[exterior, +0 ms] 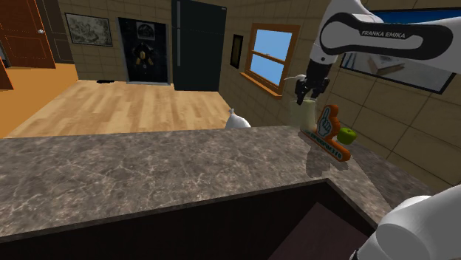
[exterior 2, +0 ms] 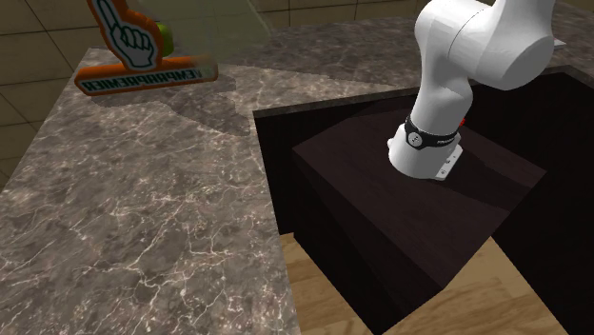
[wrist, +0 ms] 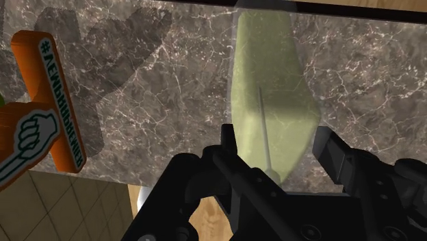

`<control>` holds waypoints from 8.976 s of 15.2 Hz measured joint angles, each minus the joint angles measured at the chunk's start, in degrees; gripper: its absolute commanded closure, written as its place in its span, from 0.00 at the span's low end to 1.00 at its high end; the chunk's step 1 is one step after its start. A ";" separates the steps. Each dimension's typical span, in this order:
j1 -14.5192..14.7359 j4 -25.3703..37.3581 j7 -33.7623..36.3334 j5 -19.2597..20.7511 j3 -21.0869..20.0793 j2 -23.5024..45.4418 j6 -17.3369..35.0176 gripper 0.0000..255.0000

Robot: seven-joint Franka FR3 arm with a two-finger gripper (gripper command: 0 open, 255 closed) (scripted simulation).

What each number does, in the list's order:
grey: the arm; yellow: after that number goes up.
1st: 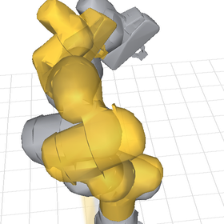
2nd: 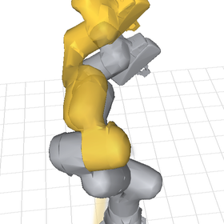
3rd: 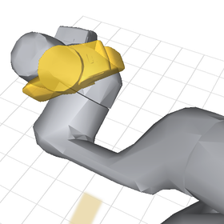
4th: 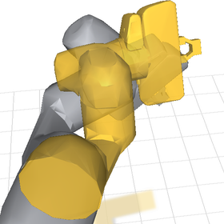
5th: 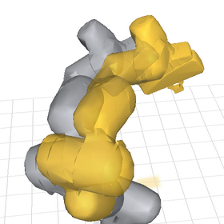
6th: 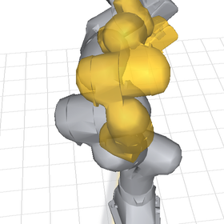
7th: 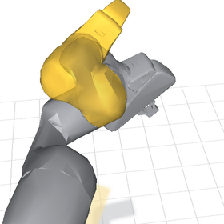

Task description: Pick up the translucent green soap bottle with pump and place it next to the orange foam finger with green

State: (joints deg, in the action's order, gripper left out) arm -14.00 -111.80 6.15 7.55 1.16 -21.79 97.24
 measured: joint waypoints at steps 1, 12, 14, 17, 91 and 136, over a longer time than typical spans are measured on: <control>-0.01 0.84 -0.14 -0.01 0.02 0.07 -0.77 1.00; -0.22 10.80 -1.60 -0.08 0.29 2.44 -8.24 1.00; -0.99 10.28 -3.94 0.18 1.97 1.90 -7.99 1.00; -2.16 10.44 -7.67 0.58 4.60 1.88 -7.67 1.00; -17.15 0.49 -52.39 -12.01 32.78 26.65 28.08 1.00; -17.36 -7.05 -54.55 -14.82 32.55 29.45 37.90 0.00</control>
State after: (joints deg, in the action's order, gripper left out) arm -31.35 -118.85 -48.40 -7.27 33.70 7.66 135.14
